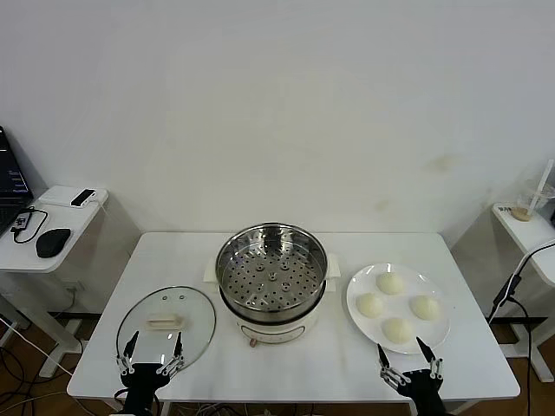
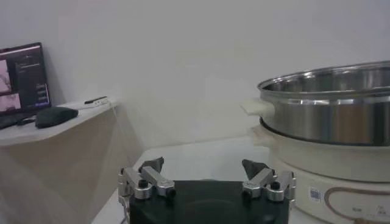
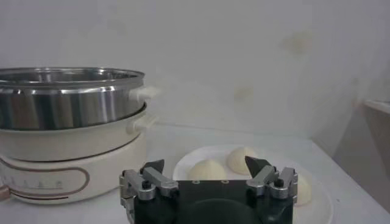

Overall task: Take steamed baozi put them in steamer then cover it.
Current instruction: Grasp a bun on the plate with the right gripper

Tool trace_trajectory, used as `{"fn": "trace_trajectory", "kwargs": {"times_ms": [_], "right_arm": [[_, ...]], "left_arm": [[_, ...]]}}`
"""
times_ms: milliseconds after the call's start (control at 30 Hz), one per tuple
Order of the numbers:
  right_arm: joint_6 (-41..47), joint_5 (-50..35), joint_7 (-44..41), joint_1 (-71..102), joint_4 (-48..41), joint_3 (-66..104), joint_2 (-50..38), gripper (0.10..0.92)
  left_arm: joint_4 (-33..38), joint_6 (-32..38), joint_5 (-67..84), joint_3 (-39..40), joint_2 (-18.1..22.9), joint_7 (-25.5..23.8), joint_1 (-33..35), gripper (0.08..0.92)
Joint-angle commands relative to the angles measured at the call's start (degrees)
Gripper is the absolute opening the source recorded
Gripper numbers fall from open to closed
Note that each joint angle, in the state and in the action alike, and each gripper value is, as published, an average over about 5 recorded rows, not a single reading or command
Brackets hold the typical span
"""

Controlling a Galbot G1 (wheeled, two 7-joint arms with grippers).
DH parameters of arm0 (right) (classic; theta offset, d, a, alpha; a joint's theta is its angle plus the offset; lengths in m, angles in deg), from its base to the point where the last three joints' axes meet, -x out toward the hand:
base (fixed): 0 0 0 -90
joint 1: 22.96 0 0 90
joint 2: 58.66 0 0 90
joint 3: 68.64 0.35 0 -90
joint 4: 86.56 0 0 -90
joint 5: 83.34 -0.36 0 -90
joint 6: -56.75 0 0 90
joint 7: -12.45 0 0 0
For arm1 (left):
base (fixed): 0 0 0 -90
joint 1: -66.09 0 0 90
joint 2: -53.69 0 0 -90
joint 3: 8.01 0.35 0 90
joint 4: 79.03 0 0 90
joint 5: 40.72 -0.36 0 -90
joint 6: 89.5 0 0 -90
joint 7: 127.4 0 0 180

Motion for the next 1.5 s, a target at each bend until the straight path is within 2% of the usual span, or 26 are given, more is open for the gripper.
{"fn": "trace_trajectory", "kwargs": {"times_ms": [33,133,333,667,800,967,1133,1267,1500], "right_arm": [[7.1,6.4,-0.4,-7.0,-0.7,5.3,-7.0,0.823],[11.4,11.3,-3.1,-10.7,-2.6,6.9,-11.5,0.823],[17.1,22.9,-14.4,-20.5,-10.4,7.8,-23.3,0.823],[15.3,36.7,-34.3,-40.5,-24.1,-2.5,-41.7,0.823],[13.2,36.2,-40.4,-53.7,-30.8,-16.1,-47.3,0.823],[11.3,29.3,-47.7,-73.8,-38.4,-37.0,-48.0,0.823],[9.7,26.7,-55.5,-90.1,-45.6,-55.0,-44.6,0.823],[9.9,24.6,-60.5,-96.8,-50.0,-63.4,-41.1,0.823],[9.9,25.3,-63.0,-100.7,-55.7,-70.5,-34.5,0.823]], "left_arm": [[1.9,-6.6,-1.1,-0.4,-0.2,0.0,0.2,0.823],[3.2,-7.4,-3.2,-0.7,-0.2,-0.8,0.2,0.823],[5.0,-9.6,-10.3,-1.3,0.0,-6.5,0.4,0.823],[4.9,-10.1,-13.8,-1.8,0.9,-7.7,0.6,0.823],[5.2,-10.4,-14.1,-2.2,1.0,-7.8,0.4,0.823],[5.8,-10.5,-14.6,-2.7,1.4,-7.8,1.0,0.823],[6.3,-10.5,-15.3,-2.9,2.0,-7.9,1.4,0.823],[6.4,-10.8,-15.6,-3.2,2.3,-7.8,1.4,0.823],[6.1,-11.2,-15.5,-3.5,3.0,-7.8,0.8,0.823]]}}
